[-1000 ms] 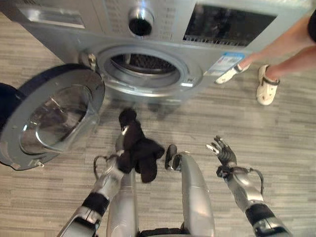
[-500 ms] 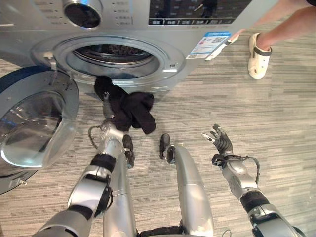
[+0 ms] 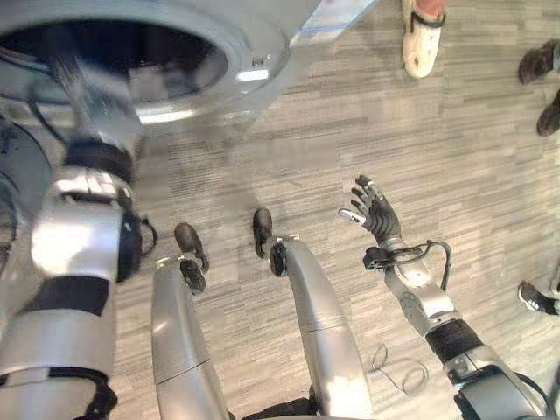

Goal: Grab the laundry basket,head to the washer,open it,put in the laundry and shut it.

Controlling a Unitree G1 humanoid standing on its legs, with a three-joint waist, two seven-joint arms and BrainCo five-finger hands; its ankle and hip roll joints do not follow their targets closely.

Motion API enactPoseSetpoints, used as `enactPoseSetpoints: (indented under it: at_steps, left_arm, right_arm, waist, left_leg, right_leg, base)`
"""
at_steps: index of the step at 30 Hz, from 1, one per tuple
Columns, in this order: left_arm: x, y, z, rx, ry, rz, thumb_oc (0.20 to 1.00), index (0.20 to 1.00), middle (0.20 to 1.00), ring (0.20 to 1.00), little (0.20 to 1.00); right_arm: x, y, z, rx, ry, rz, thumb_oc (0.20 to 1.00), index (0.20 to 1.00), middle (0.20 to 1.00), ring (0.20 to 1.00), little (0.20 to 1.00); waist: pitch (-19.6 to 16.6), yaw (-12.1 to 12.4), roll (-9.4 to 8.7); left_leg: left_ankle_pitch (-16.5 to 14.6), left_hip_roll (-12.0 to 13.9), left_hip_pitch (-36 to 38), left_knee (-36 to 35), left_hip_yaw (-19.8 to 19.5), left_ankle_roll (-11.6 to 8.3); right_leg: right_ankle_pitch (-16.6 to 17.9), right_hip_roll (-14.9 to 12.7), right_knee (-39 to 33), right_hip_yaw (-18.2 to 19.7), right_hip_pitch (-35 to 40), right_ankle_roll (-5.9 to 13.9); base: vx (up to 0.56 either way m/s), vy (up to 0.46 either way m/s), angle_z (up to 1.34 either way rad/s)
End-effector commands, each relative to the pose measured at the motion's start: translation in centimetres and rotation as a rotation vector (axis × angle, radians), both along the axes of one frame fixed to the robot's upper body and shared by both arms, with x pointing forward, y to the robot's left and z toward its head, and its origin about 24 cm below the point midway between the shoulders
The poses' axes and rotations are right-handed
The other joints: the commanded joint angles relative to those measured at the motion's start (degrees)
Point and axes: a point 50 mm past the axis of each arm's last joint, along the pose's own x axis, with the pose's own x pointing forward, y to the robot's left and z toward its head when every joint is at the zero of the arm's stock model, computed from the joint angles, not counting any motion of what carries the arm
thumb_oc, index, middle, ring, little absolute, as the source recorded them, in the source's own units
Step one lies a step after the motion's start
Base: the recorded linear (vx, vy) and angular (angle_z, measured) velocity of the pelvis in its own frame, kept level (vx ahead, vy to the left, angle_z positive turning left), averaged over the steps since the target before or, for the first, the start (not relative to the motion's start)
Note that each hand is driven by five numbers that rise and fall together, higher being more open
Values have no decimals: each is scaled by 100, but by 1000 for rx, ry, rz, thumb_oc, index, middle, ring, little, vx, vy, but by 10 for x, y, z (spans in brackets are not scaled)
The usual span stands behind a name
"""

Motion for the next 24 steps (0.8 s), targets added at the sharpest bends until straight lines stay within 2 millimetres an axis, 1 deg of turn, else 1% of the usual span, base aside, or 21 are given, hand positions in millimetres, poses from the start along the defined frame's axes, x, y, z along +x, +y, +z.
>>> enactPoseSetpoints:
  at_steps: [1,2,3,4,5,6,8,9,10,11,12,13,14,15,16,17,18,19,22,23,24]
  left_arm:
    - [23,14,-62,46,162,50,1000,1000,1000,1000,1000]
    - [26,23,-72,87,242,94,1000,1000,1000,1000,1000]
    - [26,27,-72,173,290,126,1000,1000,1000,1000,1000]
    - [28,24,-71,207,303,112,1000,1000,1000,1000,1000]
    - [30,26,-80,238,345,109,1000,1000,1000,1000,1000]
    - [33,22,-85,288,373,107,1000,1000,1000,1000,1000]
    - [36,20,-92,380,446,150,1000,1000,1000,1000,1000]
    - [37,18,-92,455,488,172,1000,1000,1000,1000,1000]
    - [38,27,-100,580,584,256,1000,1000,1000,1000,1000]
    - [39,31,-109,657,648,306,1000,1000,1000,1000,1000]
    - [42,18,-110,656,622,283,1000,1000,1000,1000,1000]
    - [43,6,-101,622,561,239,1000,1000,1000,1000,1000]
    - [41,0,-89,602,512,217,1000,1000,1000,1000,1000]
    - [41,0,-86,589,495,208,1000,1000,1000,1000,1000]
    - [41,1,-90,567,471,186,1000,1000,1000,1000,1000]
    - [42,2,-98,547,473,172,1000,1000,1000,1000,1000]
    - [47,-3,-124,495,475,116,1000,1000,1000,1000,1000]
    - [49,-7,-135,469,479,88,1000,1000,1000,1000,1000]
    - [53,-22,-186,416,541,3,1000,1000,1000,1000,1000]
    - [53,-23,-196,421,554,2,1000,1000,1000,1000,1000]
    - [52,-26,-212,402,578,-13,1000,1000,1000,1000,1000]
  right_arm:
    - [-22,-16,-19,-9,24,-31,1000,1000,1000,1000,1000]
    - [-23,-17,-19,-29,21,-27,1000,1000,1000,1000,1000]
    - [-24,-17,-21,-46,31,-27,1000,1000,1000,1000,1000]
    - [-26,-16,-25,-62,46,-25,1000,1000,1000,1000,1000]
    - [-26,-17,-26,-84,50,-20,1000,1000,1000,1000,1000]
    - [-28,-17,-27,-104,53,-14,1000,1000,1000,1000,1000]
    - [-29,-19,-29,-131,62,-12,1000,1000,1000,1000,1000]
    - [-29,-21,-29,-142,63,-14,1000,1000,1000,1000,1000]
    - [-29,-24,-28,-150,56,-23,1000,1000,1000,1000,1000]
    - [-30,-23,-28,-158,52,-17,1000,1000,1000,1000,1000]
    - [-31,-22,-31,-168,54,-17,1000,1000,1000,1000,1000]
    - [-30,-22,-30,-165,52,-16,1000,1000,1000,1000,1000]
    - [-29,-21,-27,-164,42,-8,1000,1000,1000,1000,1000]
    - [-29,-20,-25,-162,33,0,1000,1000,1000,1000,1000]
    - [-31,-17,-24,-142,22,13,1000,1000,1000,1000,1000]
    - [-32,-15,-24,-133,19,19,1000,1000,1000,1000,1000]
    - [-37,-11,-30,-122,31,22,1000,1000,1000,1000,1000]
    - [-37,-10,-30,-119,28,20,1000,1000,1000,1000,1000]
    - [-39,-11,-31,-107,28,2,1000,1000,1000,1000,1000]
    - [-38,-12,-29,-107,18,-3,1000,1000,1000,1000,1000]
    - [-38,-13,-28,-107,9,-14,1000,1000,1000,1000,1000]
  waist:
    - [-604,-53,174]
    - [-582,-35,198]
    - [-556,-40,220]
    - [-549,-45,221]
    - [-542,-26,230]
    - [-545,-16,255]
    - [-573,3,312]
    - [-586,-12,329]
    - [-581,-2,345]
    - [-562,15,348]
    - [-562,15,369]
    - [-573,4,382]
    - [-587,-14,391]
    - [-596,-18,397]
    - [-627,-19,451]
    - [-648,-8,479]
    - [-665,14,518]
    - [-672,40,530]
    - [-689,88,565]
    - [-684,111,568]
    - [-674,136,573]
  left_leg:
    - [-786,-61,273,359,-293,-306]
    - [-778,-58,248,369,-278,-303]
    - [-778,-46,213,407,-265,-294]
    - [-785,-25,192,442,-261,-287]
    - [-795,-18,168,480,-254,-276]
    - [-804,-17,145,528,-243,-268]
    - [-805,-25,126,557,-229,-256]
    - [-800,-37,118,561,-225,-251]
    - [-777,-49,105,551,-212,-248]
    - [-758,-59,104,533,-207,-247]
    - [-731,-90,131,478,-197,-251]
    - [-704,-111,146,440,-213,-269]
    - [-695,-122,167,410,-213,-277]
    - [-685,-130,193,377,-212,-282]
    - [-634,-165,298,263,-213,-307]
    - [-618,-178,364,196,-209,-312]
    - [-549,-226,538,55,-235,-349]
    - [-535,-234,604,-6,-242,-355]
    - [-450,-268,954,-270,-261,-377]
    - [-421,-275,1017,-320,-266,-395]
    - [-391,-287,1135,-414,-270,-406]
  right_leg:
    - [269,-180,-628,-109,183,510]
    - [269,-174,-618,-106,150,510]
    - [271,-167,-594,-97,101,512]
    - [256,-151,-558,-91,64,523]
    - [244,-133,-514,-94,26,526]
    - [229,-115,-472,-84,-3,525]
    - [215,-105,-434,-71,-50,512]
    - [221,-101,-434,-62,-61,506]
    - [244,-113,-445,-65,-66,502]
    - [258,-130,-469,-65,-58,500]
    - [277,-130,-514,-41,-32,496]
    - [284,-141,-540,-43,-11,496]
    - [289,-145,-588,-30,19,495]
    - [289,-146,-604,-19,41,493]
    - [284,-158,-640,-2,120,489]
    - [283,-180,-679,3,171,484]
    - [275,-206,-728,4,313,479]
    - [274,-226,-750,-2,370,471]
    - [260,-261,-870,-13,668,449]
    - [266,-272,-881,-15,729,443]
    - [270,-285,-916,-13,825,440]
  base:
    - [20,13,-15]
    - [21,49,-11]
    - [27,65,-11]
    - [37,66,-12]
    - [37,44,-11]
    - [40,33,-7]
    - [30,23,-4]
    - [0,0,0]
    - [0,0,0]
    - [0,0,0]
    - [0,0,0]
    - [10,-18,6]
    - [14,-23,14]
    - [12,-27,20]
    - [12,-27,12]
    - [8,-44,6]
    - [-6,-43,1]
    - [-20,-50,7]
    - [-35,-33,12]
    - [-43,-30,15]
    - [-50,-15,17]
